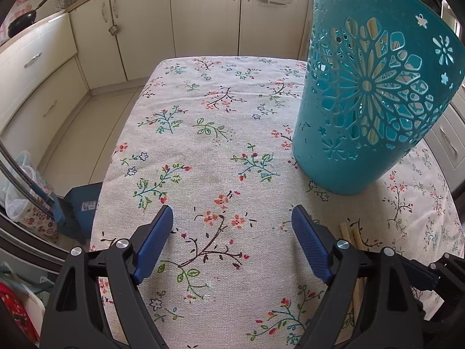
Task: Organize utensils
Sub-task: 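Close the left tool on one chopstick while the right tool grasps another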
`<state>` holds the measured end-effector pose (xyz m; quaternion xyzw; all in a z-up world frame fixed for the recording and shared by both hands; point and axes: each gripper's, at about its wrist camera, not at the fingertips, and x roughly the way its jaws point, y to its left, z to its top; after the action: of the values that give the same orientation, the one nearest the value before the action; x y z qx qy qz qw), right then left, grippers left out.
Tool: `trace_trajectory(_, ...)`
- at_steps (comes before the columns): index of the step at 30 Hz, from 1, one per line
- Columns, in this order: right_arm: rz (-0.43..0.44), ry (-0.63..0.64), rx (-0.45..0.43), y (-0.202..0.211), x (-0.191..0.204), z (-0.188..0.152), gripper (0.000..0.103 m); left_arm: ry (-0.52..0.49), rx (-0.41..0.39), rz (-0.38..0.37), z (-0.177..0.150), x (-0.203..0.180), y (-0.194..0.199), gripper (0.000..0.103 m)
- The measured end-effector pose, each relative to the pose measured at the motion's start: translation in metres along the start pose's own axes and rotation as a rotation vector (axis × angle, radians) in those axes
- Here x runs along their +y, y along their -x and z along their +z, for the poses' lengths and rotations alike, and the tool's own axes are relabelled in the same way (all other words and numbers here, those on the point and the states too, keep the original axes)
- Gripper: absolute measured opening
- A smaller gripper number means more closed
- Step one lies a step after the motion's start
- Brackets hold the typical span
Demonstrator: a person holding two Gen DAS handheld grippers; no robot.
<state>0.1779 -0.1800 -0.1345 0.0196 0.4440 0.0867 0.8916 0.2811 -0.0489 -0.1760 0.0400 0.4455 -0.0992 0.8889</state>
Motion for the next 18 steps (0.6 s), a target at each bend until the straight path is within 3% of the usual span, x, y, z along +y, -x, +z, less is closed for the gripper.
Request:
trace_trajectory(4, -0.025, 0.041, -0.003, -0.006, 0.001, -0.009, 0.021, -0.002, -0.002, -0.001, 0.000, 0.000, -0.001, 0.080)
trace_trajectory(5, -0.046, 0.062, -0.002, -0.007, 0.002, -0.009, 0.012, -0.002, -0.003, -0.002, 0.000, 0.000, -0.001, 0.080)
trace_trajectory(9, -0.080, 0.059, 0.000, -0.007, -0.011, -0.004, 0.009, -0.009, -0.006, -0.011, 0.000, -0.001, 0.001, 0.080)
trace_trajectory(15, -0.080, -0.018, -0.017, -0.001, -0.046, -0.002, 0.007, -0.086, 0.020, -0.131, -0.013, -0.024, 0.014, 0.080)
trace_trajectory(18, -0.063, -0.035, -0.020, -0.001, -0.049, -0.001, 0.007, -0.144, 0.041, -0.139, -0.021, -0.045, 0.016, 0.080)
